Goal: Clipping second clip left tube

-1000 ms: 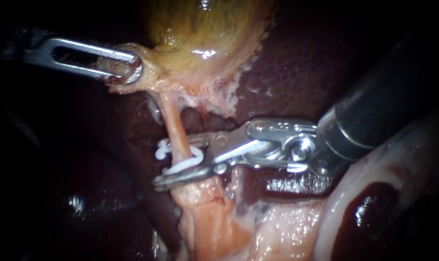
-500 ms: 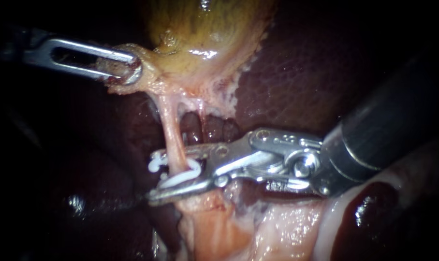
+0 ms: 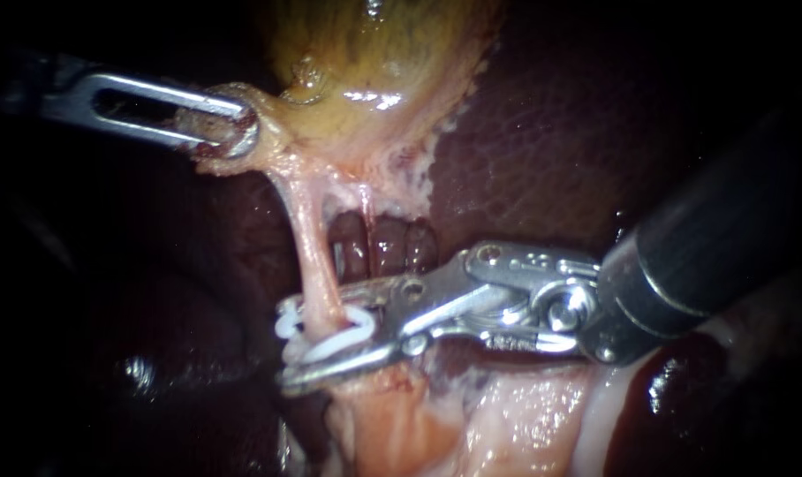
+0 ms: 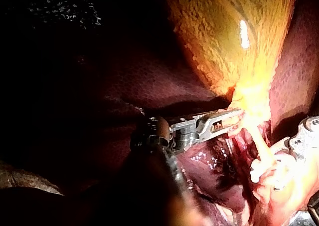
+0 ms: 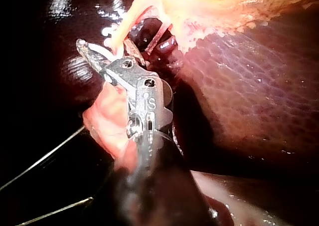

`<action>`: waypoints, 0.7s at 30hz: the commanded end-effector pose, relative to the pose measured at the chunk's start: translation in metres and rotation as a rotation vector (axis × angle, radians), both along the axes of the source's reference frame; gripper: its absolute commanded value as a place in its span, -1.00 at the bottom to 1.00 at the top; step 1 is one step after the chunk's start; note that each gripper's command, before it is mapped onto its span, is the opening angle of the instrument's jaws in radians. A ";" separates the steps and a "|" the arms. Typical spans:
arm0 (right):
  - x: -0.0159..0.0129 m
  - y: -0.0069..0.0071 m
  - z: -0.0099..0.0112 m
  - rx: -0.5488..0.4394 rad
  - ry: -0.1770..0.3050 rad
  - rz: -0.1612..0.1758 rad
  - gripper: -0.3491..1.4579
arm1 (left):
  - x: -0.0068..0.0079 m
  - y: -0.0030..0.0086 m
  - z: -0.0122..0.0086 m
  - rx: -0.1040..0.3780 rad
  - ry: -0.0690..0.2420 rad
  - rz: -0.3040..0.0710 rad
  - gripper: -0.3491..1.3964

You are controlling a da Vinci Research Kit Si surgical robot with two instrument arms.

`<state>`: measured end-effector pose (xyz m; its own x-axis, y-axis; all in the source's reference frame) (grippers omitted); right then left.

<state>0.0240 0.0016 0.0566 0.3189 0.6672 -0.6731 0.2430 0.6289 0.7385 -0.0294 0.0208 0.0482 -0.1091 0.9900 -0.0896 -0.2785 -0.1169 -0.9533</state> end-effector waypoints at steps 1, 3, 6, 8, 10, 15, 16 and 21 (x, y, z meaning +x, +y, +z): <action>0.0000 0.0000 0.0000 0.000 0.000 0.000 -0.20 | 0.0000 0.0000 0.0000 0.000 0.000 0.000 -1.00; 0.0000 0.0000 0.0000 0.000 0.002 -0.003 -0.23 | 0.0000 0.0000 0.0000 0.000 0.000 0.000 -1.00; -0.0001 0.0000 0.0000 0.010 0.004 -0.013 -0.34 | 0.0000 0.0000 0.0000 0.000 0.000 0.000 -1.00; -0.0001 0.0000 0.0000 0.015 0.007 -0.021 -0.41 | 0.0000 0.0000 0.0000 0.000 0.000 0.000 -1.00; -0.0001 0.0000 0.0000 0.019 0.008 -0.026 -0.48 | 0.0000 0.0000 0.0000 0.000 0.000 0.000 -1.00; -0.0001 0.0000 0.0000 0.030 0.004 -0.026 -0.61 | 0.0000 0.0000 0.0000 0.000 0.000 0.000 -1.00; -0.0001 0.0000 0.0000 0.030 0.004 -0.026 -0.64 | 0.0000 0.0000 0.0000 0.000 0.000 0.000 -1.00; -0.0002 0.0001 0.0002 0.046 -0.003 -0.027 -0.81 | 0.0000 0.0000 0.0000 0.000 0.000 0.000 -1.00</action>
<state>0.0238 0.0017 0.0568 0.3395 0.6892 -0.6401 0.2575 0.5864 0.7680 -0.0294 0.0208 0.0482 -0.1093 0.9899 -0.0899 -0.2782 -0.1173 -0.9533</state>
